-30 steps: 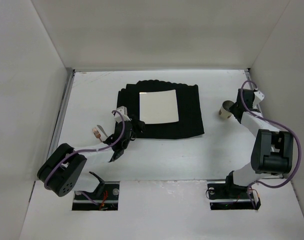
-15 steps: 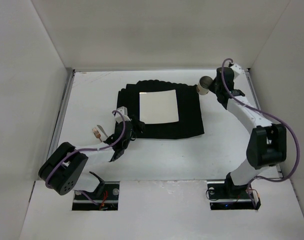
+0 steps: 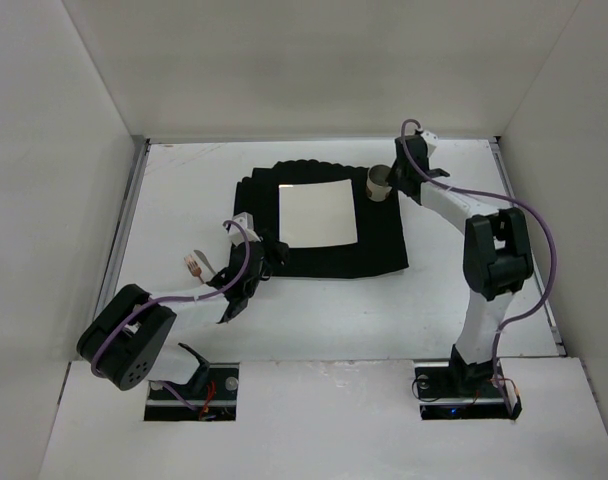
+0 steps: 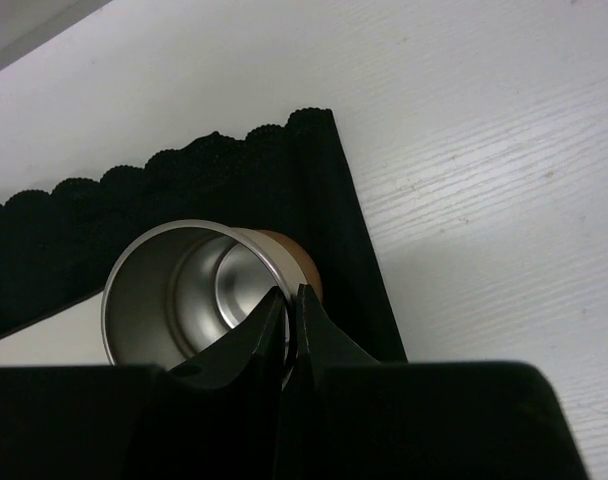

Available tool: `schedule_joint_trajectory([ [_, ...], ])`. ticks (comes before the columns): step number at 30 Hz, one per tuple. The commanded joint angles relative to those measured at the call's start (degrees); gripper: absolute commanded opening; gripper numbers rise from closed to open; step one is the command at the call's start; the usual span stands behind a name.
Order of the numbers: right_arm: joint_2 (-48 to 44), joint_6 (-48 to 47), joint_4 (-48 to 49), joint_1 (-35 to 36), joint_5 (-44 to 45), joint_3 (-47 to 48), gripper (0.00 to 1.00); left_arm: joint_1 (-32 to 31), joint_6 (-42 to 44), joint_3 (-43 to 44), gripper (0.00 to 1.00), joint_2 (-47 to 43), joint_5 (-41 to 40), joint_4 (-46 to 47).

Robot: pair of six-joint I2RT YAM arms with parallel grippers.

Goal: Set the dinner table for one person

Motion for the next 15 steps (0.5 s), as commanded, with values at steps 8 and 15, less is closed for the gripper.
schedule_joint_trajectory([
  [8, 2.1, -2.6, 2.2, 0.8, 1.7, 5.1, 0.15, 0.4, 0.5, 0.0, 0.46, -0.6, -1.2, 2.9],
  [15, 3.2, -2.3, 3.4, 0.8, 1.6, 2.9, 0.20, 0.9, 0.8, -0.2, 0.46, -1.0, -1.4, 2.8],
])
